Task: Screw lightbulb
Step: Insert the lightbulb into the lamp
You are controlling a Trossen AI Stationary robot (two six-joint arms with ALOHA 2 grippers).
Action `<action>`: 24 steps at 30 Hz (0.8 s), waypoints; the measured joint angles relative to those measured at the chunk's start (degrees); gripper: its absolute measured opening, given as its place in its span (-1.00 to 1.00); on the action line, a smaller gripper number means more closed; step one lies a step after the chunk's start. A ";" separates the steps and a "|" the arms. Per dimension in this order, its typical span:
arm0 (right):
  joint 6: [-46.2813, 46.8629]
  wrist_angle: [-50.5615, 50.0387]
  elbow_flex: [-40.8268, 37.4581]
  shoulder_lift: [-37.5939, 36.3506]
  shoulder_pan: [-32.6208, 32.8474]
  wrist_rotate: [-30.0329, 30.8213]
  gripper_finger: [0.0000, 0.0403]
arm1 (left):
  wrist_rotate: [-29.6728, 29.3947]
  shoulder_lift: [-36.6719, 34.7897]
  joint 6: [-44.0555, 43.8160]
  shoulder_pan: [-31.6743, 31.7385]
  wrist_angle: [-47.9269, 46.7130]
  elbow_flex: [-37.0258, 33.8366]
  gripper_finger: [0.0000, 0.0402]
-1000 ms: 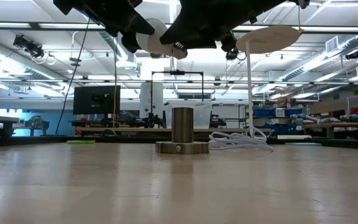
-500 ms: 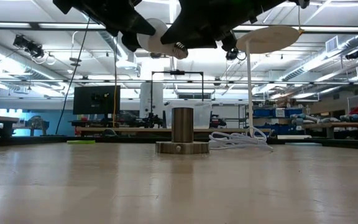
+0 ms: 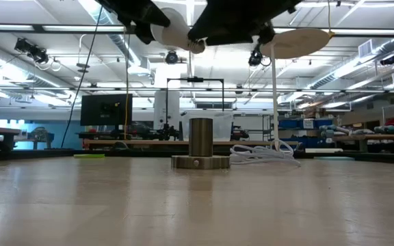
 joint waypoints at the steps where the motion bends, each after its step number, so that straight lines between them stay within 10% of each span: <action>1: 0.03 -2.06 0.00 -0.79 0.50 1.19 0.25 | 0.06 -0.02 0.02 0.30 -0.41 0.17 0.44; 14: 30.36 -45.80 0.00 -7.95 0.69 0.05 -0.21 | 4.25 2.52 0.68 6.16 -4.25 0.23 0.44; 20: 31.99 -43.39 -3.76 -6.79 -0.99 -1.34 -0.91 | 4.29 6.95 2.31 7.29 -5.16 0.40 0.44; 24: 32.69 -39.47 -7.35 -6.91 -1.99 -3.10 -0.89 | 4.35 10.51 3.32 7.66 -9.68 4.22 0.44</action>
